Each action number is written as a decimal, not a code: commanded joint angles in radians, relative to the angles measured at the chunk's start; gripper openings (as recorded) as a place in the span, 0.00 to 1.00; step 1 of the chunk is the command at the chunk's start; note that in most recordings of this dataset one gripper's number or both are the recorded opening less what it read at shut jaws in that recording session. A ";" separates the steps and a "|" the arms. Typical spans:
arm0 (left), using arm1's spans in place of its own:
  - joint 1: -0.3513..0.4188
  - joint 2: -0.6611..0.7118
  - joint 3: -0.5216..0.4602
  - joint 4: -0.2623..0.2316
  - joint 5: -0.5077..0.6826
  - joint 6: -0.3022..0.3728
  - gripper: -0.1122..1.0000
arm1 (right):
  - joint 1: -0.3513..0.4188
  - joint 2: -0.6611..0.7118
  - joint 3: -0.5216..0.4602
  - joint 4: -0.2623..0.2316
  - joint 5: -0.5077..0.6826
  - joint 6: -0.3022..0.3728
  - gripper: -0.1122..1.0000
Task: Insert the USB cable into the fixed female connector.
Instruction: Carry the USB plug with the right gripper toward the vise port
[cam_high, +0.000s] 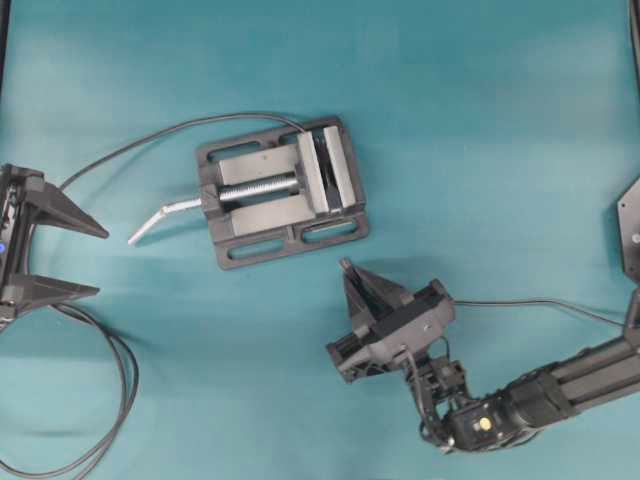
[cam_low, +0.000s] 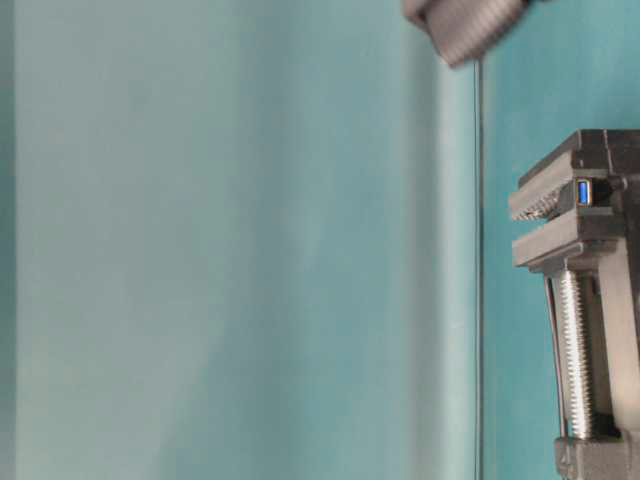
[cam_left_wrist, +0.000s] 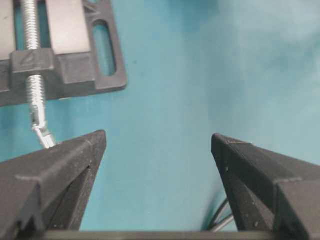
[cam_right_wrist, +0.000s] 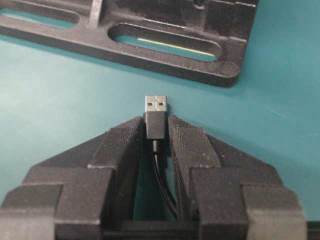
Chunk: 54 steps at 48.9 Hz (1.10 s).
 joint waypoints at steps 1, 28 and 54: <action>-0.017 0.005 -0.008 -0.002 -0.005 -0.009 1.00 | 0.003 -0.005 -0.052 0.006 -0.055 -0.025 0.28; -0.035 0.005 -0.005 -0.002 -0.005 -0.020 1.00 | -0.034 0.009 -0.173 0.084 -0.206 -0.066 0.28; -0.069 0.005 0.009 -0.008 -0.003 -0.063 1.00 | -0.084 0.008 -0.247 0.121 -0.225 -0.127 0.28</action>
